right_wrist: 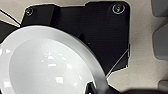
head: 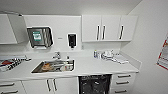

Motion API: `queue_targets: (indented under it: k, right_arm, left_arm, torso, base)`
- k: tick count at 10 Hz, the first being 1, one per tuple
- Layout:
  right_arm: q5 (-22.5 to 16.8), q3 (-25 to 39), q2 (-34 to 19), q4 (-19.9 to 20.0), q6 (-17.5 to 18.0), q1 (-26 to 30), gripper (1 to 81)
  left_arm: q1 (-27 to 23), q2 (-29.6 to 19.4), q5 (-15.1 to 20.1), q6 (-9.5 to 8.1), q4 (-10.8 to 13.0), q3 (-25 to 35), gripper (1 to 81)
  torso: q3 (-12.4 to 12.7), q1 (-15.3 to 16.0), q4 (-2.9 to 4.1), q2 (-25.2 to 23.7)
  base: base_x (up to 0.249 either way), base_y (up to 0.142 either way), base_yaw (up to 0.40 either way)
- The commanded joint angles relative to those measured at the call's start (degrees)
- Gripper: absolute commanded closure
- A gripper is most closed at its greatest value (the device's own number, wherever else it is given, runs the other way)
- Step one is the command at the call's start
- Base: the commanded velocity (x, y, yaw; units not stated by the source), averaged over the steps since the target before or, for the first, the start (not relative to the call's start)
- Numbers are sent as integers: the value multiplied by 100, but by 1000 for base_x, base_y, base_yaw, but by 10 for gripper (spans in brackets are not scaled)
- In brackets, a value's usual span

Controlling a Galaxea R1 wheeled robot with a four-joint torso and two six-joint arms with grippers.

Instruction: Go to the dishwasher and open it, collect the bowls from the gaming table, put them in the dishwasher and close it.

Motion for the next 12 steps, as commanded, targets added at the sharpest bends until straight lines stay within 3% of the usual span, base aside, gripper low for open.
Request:
queue_targets:
  k: [1,12]
  right_arm:
    - [-261,14,-33,-63,-13,241,811]
    - [-252,14,-24,-37,-4,214,811]
  left_arm:
    - [-270,-99,137,29,23,-53,811]
    - [-261,-81,137,29,32,-61,811]
  torso:
    - [0,3,2,0]
    - [0,3,2,-2]
  base:
    - [104,0,0]
    - [127,0,0]
